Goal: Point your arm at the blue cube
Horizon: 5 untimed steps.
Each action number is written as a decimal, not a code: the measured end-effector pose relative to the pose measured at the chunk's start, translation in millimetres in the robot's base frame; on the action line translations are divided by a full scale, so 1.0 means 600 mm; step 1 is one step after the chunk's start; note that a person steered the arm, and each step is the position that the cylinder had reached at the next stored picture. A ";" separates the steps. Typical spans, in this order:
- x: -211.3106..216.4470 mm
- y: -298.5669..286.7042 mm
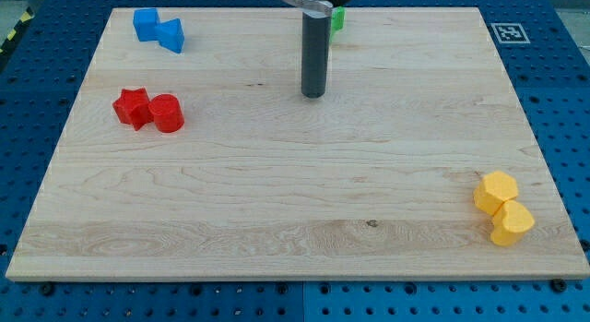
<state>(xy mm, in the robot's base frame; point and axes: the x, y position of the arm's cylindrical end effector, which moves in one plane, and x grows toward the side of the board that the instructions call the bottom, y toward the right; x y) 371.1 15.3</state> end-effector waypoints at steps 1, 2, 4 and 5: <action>-0.047 -0.035; -0.100 -0.079; -0.231 -0.163; -0.236 -0.165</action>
<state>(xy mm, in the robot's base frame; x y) 229.7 -83.9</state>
